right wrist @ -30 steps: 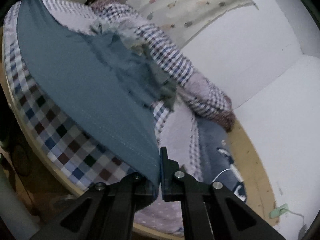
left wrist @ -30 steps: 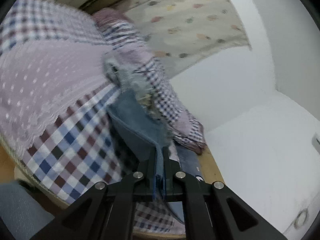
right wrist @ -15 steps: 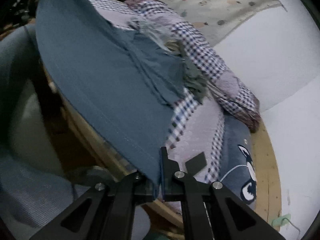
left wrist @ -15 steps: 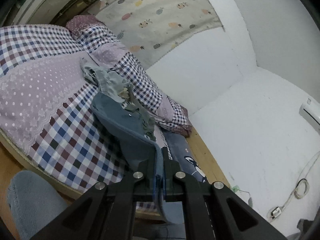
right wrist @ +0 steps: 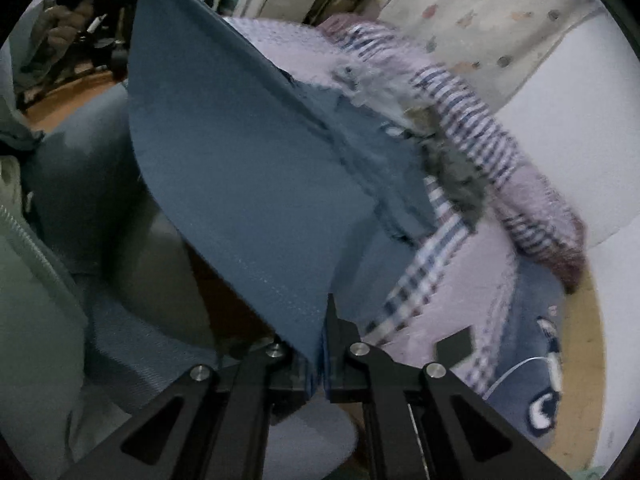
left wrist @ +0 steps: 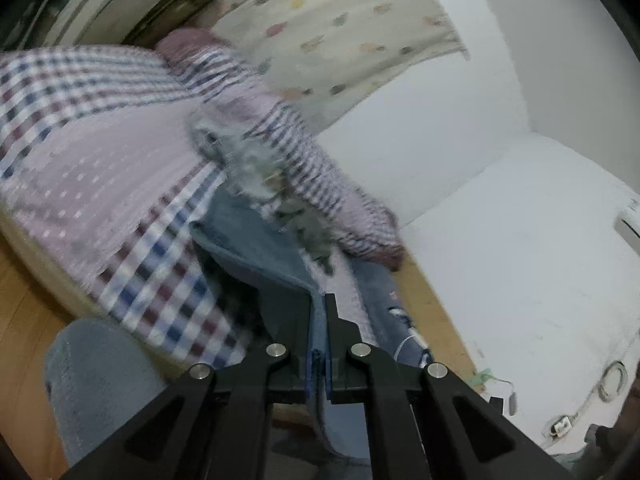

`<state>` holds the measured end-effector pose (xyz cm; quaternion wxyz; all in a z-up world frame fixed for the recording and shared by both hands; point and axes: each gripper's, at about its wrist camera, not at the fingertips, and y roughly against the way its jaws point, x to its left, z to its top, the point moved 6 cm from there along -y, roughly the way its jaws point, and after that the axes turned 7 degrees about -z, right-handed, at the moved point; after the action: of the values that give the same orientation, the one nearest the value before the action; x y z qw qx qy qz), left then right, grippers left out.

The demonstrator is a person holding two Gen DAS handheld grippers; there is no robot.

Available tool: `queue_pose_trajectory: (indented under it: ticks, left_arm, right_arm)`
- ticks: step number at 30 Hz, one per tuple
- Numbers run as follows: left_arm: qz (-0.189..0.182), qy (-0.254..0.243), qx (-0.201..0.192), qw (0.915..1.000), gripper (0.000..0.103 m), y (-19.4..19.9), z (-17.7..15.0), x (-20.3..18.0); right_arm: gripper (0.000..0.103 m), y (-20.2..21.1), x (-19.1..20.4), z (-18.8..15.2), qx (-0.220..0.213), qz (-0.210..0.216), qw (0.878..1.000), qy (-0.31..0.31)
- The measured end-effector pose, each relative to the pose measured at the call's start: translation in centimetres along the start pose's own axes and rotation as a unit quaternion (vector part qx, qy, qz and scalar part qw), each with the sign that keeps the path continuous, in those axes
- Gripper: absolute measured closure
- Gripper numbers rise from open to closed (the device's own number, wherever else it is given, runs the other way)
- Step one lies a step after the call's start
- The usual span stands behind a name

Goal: Fold clothes

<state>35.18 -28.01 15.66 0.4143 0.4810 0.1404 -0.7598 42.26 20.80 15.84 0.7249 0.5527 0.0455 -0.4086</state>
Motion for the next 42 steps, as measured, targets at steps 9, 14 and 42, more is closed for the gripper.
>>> queue_pose_trajectory:
  ticks: [9,14,42]
  left_arm:
    - [0.015,0.02,0.031,0.9992,0.101,-1.9,-1.1,1.6]
    - [0.014,0.042,0.036,0.9984,0.101,-3.8,0.3,1.8]
    - [0.188,0.106,0.101,0.9712,0.097,-34.9,14.9,17.3]
  right_arm:
    - [0.101,-4.6,3.1,-1.7,0.038,0.066,0.997,0.013]
    - [0.101,-5.4,1.1,-1.1,0.033,0.059,0.998,0.008]
    - [0.093,-35.0,-20.0,6.5,0.136,0.077,0.98,-0.12]
